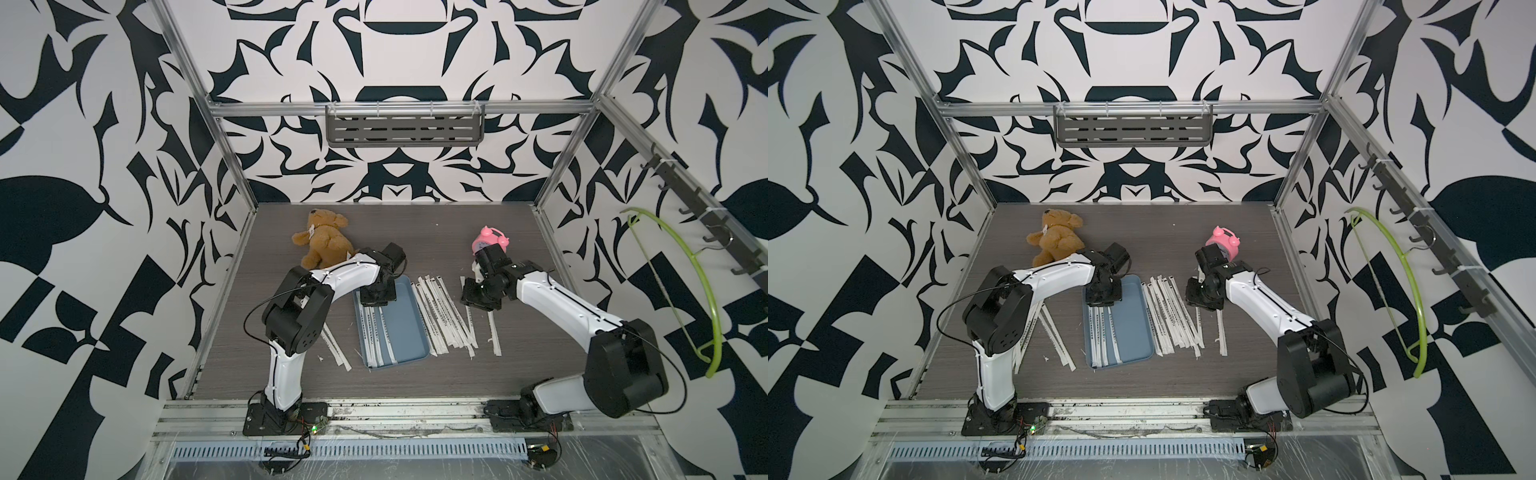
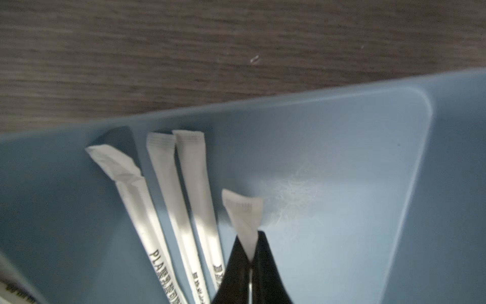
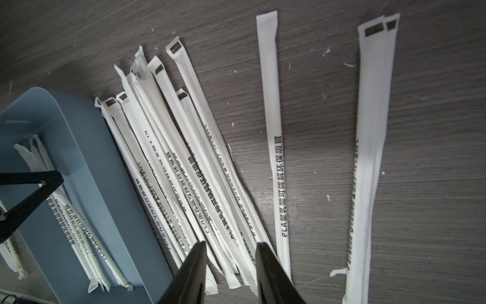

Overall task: Put the straws into the storage box
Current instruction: Place the straw in the storage box.

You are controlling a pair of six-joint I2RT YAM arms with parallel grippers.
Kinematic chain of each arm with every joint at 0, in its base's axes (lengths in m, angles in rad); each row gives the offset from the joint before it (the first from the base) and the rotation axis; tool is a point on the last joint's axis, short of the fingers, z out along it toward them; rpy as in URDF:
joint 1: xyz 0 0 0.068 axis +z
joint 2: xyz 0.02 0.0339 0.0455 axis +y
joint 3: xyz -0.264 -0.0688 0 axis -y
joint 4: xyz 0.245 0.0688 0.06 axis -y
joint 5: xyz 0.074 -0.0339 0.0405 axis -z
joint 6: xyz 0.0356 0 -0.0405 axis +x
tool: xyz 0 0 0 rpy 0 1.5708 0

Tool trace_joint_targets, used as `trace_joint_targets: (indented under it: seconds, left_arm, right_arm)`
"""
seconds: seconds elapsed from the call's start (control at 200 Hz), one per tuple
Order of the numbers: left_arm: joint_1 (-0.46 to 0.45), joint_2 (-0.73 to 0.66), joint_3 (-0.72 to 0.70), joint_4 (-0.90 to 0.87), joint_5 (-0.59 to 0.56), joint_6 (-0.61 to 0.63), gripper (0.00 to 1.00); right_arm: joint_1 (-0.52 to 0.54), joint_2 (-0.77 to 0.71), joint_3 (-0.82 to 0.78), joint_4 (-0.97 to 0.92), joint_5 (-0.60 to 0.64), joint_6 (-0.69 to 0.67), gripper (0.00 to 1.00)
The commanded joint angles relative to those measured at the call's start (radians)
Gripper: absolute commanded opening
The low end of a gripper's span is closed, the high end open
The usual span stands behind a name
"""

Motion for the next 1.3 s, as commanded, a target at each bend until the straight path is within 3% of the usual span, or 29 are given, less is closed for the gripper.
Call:
trace_joint_targets:
  seconds: [0.0,0.865,1.294]
  left_arm:
    - [0.001,0.029,0.034,-0.051,-0.013,0.041,0.00]
    - [0.015,0.052,0.051,-0.104,0.002,0.082,0.00]
    - [0.015,0.051,0.063,-0.112,-0.010,0.073,0.17]
  right_arm:
    - [0.007,0.002,0.028,0.006,0.016,0.004,0.37]
    - [0.026,0.008,0.022,0.017,0.027,0.004,0.37]
    - [0.036,0.009,0.024,0.017,0.025,0.003,0.37]
